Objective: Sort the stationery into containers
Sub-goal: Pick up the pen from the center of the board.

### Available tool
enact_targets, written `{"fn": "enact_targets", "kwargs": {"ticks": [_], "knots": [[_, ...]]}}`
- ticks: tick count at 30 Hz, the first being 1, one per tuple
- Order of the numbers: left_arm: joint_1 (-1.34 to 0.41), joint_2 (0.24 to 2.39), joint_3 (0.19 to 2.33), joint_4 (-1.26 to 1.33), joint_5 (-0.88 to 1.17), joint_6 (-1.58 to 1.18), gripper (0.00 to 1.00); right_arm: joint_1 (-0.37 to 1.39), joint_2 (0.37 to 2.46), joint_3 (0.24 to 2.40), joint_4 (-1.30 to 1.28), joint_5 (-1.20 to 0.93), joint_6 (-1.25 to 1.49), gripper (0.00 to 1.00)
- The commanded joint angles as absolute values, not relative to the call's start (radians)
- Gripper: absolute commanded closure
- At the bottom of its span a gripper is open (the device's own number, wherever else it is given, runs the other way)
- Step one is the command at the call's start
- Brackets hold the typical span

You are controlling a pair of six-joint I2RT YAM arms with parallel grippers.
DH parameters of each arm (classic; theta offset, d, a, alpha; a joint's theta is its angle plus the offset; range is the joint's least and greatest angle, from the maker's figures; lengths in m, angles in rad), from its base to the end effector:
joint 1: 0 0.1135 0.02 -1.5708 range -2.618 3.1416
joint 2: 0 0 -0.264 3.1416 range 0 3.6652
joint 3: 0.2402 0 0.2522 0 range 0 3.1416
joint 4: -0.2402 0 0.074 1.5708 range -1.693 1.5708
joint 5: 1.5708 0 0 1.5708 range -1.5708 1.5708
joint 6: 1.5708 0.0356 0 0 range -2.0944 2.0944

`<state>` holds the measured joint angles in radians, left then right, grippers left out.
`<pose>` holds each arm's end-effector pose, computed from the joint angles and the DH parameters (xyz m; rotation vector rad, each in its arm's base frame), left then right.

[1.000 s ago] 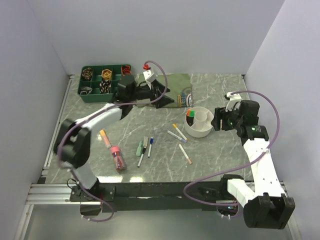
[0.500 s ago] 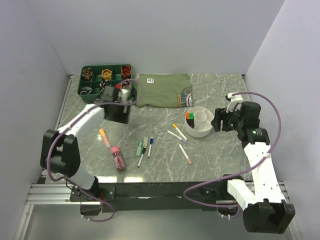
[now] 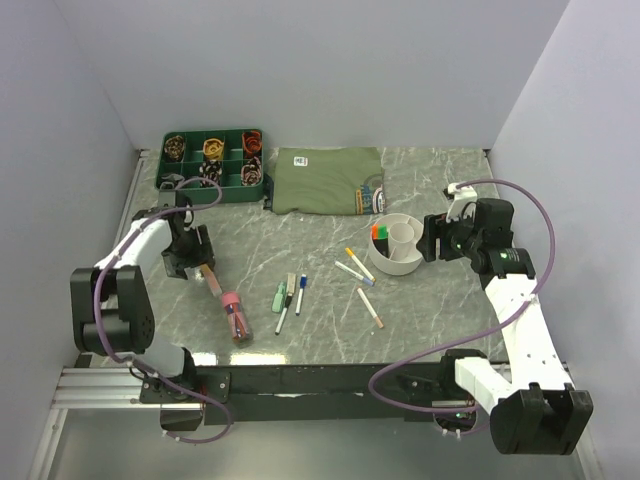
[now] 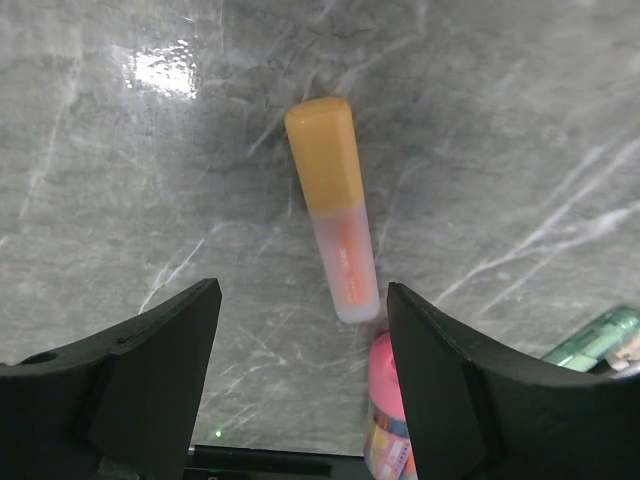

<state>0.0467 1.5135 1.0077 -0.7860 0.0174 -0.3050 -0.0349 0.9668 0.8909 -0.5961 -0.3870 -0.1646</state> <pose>0.2781 0.0124 0.2055 -0.4980 2.8226 -0.0766 0.2029 0.0064 0.3054 -0.3491 2.1759 0.3224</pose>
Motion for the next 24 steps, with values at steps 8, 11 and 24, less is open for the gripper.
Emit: {"fn": "enact_targets", "kwargs": {"ticks": [8, 11, 24], "knots": [[0.060, 1.690, 1.115, -0.741, 0.008, -0.388, 0.31, -0.025, 0.968, 0.933, -0.558, -0.385, -0.143, 0.25], [0.061, 1.724, 1.131, -0.723, 0.002, -0.391, 0.39, -0.026, 0.966, 0.927, -0.557, -0.380, -0.144, 0.25], [0.061, 1.784, 1.077, -0.672, -0.009, -0.367, 0.57, -0.026, 1.000, 0.926, -0.535, -0.391, -0.144, 0.25]]}}
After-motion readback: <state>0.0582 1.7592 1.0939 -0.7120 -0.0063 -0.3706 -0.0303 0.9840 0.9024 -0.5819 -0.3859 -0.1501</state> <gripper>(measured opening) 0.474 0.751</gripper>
